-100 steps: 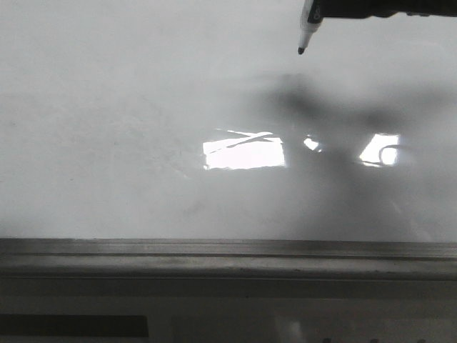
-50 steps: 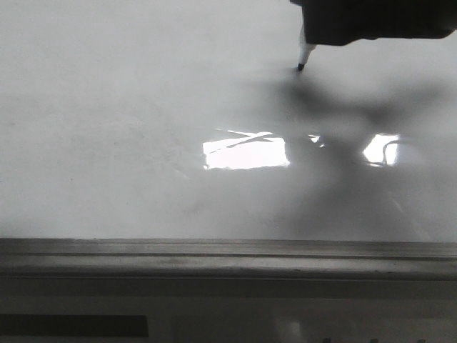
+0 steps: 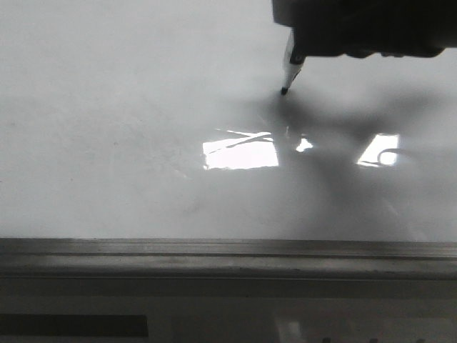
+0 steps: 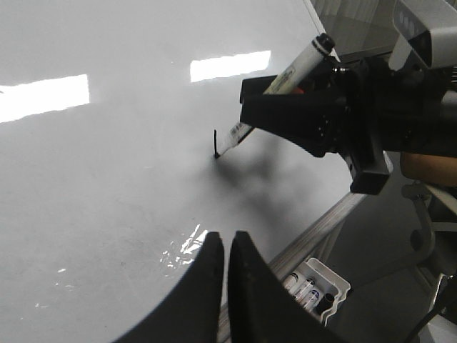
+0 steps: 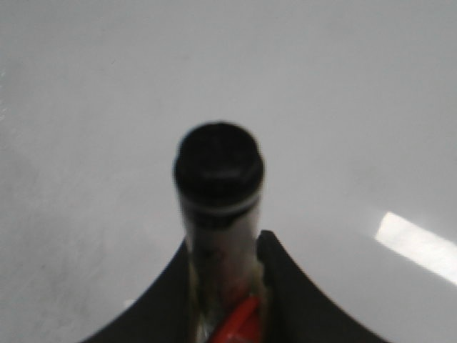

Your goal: Write number 6 on whiteboard

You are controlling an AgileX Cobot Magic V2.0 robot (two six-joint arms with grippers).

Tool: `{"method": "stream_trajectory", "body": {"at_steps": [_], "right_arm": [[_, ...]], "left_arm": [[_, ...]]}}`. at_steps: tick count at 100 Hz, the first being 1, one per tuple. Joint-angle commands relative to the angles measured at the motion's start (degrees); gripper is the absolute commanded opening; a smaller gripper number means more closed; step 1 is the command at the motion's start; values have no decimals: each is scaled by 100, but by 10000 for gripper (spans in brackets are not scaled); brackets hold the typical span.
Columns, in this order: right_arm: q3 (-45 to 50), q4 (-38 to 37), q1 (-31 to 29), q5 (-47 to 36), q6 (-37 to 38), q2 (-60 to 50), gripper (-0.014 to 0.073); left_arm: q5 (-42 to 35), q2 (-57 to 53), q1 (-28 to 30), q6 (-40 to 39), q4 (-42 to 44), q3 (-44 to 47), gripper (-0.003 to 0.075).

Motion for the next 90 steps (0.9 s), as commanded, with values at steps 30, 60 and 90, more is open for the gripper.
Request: {"method": "stream_trajectory", "body": {"at_steps": [30,60,90], "right_arm": [[-136,9,241,1098,11,-346,-71],[-147,9,-306,1364,-75,-699,-71],[-453,-191,-343,1216,-75,-497,-71]], "left_arm": [[187,15,-19,-47,-117,-162,-20],[191,15,-19,-47,-117,-162,-20],[191,15,-19,-47,-117,-162,-20]]}}
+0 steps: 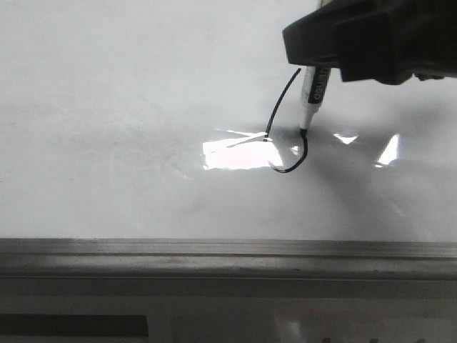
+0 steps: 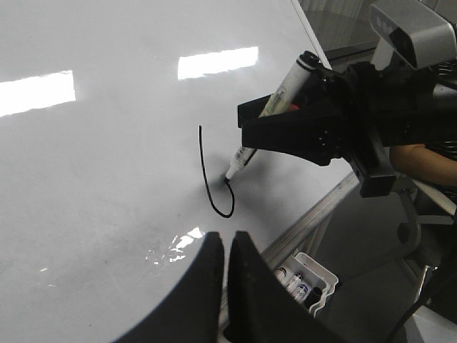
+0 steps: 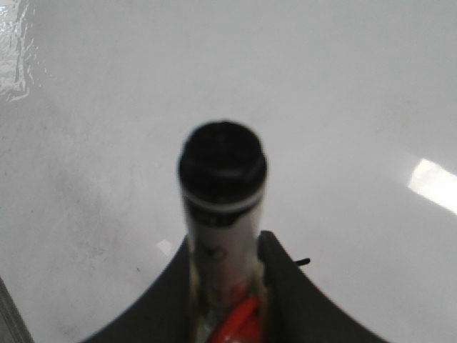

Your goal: Write number 6 on whiteboard

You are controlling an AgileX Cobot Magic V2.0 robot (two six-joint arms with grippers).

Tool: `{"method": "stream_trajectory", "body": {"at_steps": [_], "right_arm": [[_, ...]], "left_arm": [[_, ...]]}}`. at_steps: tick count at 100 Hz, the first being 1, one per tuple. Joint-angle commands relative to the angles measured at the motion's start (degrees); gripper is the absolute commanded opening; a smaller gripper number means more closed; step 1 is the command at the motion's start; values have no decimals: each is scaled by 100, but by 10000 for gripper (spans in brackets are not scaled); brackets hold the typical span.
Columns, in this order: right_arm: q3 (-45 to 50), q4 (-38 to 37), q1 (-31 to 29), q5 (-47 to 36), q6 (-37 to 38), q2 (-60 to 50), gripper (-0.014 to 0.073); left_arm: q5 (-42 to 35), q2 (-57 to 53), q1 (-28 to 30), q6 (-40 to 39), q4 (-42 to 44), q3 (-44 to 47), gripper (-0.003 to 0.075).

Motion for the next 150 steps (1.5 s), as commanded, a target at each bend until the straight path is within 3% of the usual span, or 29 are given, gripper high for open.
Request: {"method": "stream_trajectory", "body": {"at_steps": [1,55,62,70,77,84,85,95,99,117,137,150], "right_arm": [[-311,-165,-60,-409,-97,34,-71],[-496,-173,280,-219,-45,146,-71],[-624,-173,436,81,-45,-200,-71],[-917,-173,634,968,-45,-646,-71],[-1234,-173,717,1927,-45,-920,-71],[-1510,-173,721,2674,-45,-1080,-71],[-1552,-173,721,2728,-45,-1088,-71],[-1790,-173,721,3183,-45,-1101,-71],[-1875,-153,721,3330,-45,-1101,-71],[-2058,-7,884,3782,-45,-960,-71],[-2058,-7,1555,3511,-129,-960,-71],[-2058,0,1838,3268,-129,-960,-71]], "left_arm": [[21,15,-19,-47,-128,-162,-20],[85,15,-19,-47,-128,-162,-20],[186,15,-19,-47,-128,-162,-20],[305,15,-19,-47,-89,-162,-12],[412,27,-19,-47,-31,-162,46],[542,71,-19,10,-20,-172,168],[600,88,-19,67,-20,-172,215],[852,359,-19,155,-10,-237,398],[1008,509,-19,269,1,-310,422],[2181,1507,-30,1058,-43,-913,375],[2551,2486,-30,1264,-187,-1418,368],[3062,2823,-30,1970,-744,-1468,368]]}}
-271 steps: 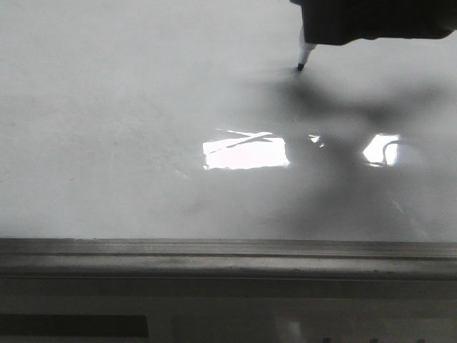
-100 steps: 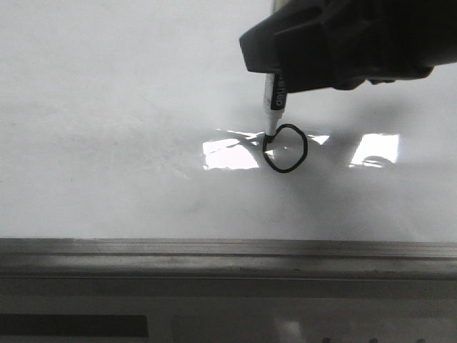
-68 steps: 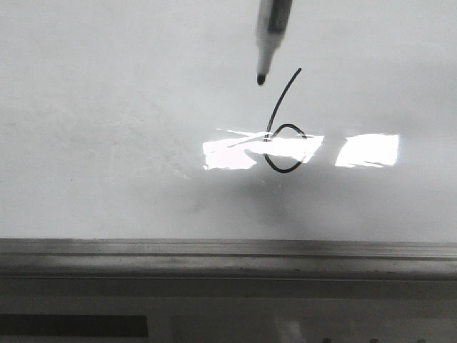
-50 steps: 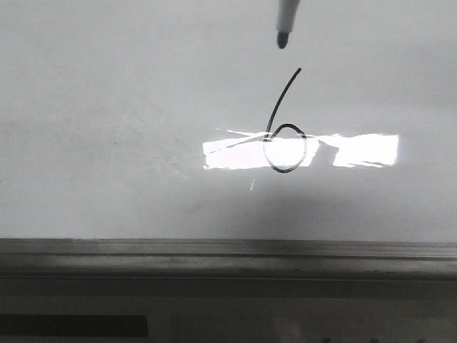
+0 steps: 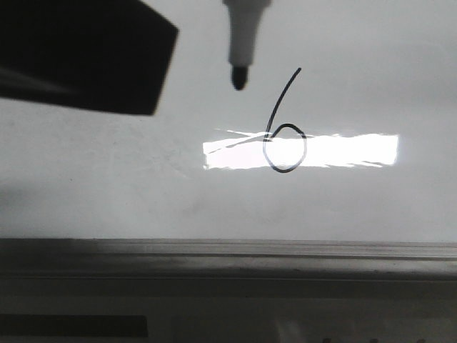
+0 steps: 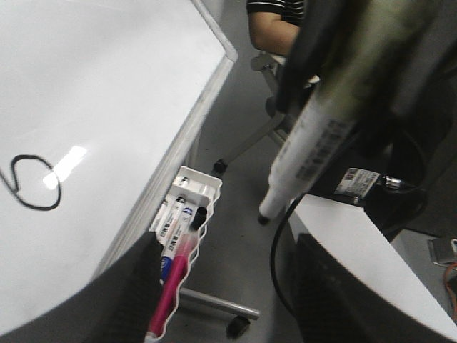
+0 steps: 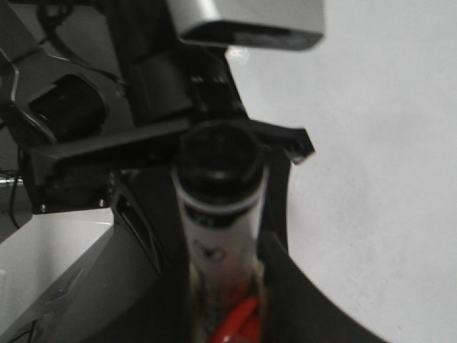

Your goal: Write number 6 on whiteboard

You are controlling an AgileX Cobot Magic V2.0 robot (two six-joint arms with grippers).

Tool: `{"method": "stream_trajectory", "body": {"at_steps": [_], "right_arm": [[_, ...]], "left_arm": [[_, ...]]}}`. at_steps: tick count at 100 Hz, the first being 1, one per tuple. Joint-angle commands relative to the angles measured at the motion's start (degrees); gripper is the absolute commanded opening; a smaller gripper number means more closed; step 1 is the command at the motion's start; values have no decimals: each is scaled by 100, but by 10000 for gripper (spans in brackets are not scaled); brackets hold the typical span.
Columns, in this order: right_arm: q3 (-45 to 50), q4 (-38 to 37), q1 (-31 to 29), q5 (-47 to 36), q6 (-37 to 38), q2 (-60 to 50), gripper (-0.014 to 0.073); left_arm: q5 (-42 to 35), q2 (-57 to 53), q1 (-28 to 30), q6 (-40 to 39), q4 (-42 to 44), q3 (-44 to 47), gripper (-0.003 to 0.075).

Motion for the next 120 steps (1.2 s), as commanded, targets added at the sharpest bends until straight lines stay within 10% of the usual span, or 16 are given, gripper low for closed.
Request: {"method": "stream_trajectory", "body": {"at_steps": [1,120], "right_arm": [[-218,96,141,-617,-77,-26,-71],[-207,777,220,-768,-77,-26,-71]], "left_arm": [[489,108,-30,477,-729,-204,368],[1251,485,-30,2483,-2011,-204,307]]}}
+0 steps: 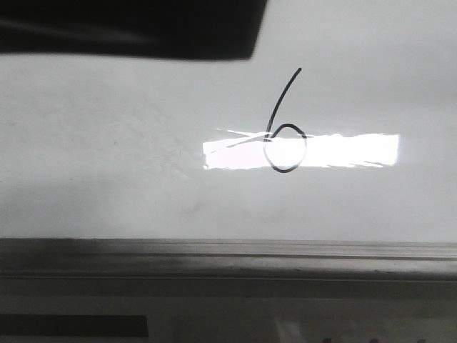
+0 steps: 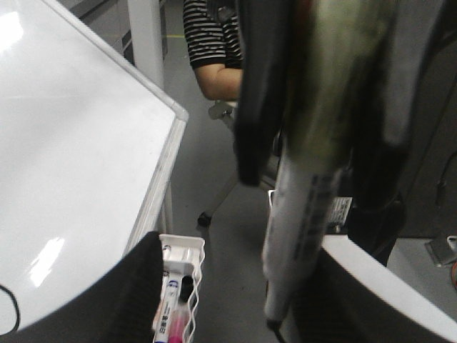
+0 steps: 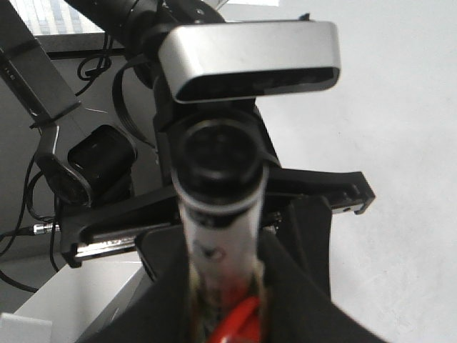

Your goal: Write number 6 on whiteboard

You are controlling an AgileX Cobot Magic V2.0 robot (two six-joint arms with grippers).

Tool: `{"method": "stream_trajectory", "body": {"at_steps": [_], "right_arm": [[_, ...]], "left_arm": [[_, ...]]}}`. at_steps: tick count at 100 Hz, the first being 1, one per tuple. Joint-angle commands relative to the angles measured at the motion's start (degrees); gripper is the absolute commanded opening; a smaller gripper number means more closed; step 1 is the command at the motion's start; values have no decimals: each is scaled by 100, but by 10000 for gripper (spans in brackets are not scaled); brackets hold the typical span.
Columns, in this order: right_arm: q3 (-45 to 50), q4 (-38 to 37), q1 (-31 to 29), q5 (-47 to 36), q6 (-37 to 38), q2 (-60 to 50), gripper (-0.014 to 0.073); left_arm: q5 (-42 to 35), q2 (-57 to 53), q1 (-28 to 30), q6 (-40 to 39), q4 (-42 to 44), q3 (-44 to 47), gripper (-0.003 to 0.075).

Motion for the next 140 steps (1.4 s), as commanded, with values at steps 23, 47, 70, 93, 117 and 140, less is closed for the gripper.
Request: {"method": "stream_trajectory", "body": {"at_steps": [23,47,70,93,117,140], "right_arm": [[-202,96,15,-455,-30,37,-71],[-202,141,15,-434,-30,49,-71],[-202,141,15,-430,-30,49,59],[-202,141,15,-469,-30,38,600],[-202,69,-52,-619,-30,-141,635],[-202,-109,-554,-633,-30,-610,635]], "left_arm": [[445,-60,-30,19,-660,-190,-22],[501,-60,-30,-1,-660,-190,-20],[591,-60,-30,-1,-660,-190,-20],[601,-60,-30,-1,-638,-190,-20],[601,-60,-30,-67,-551,-190,-20],[516,-60,-30,-68,-488,161,-20]]}}
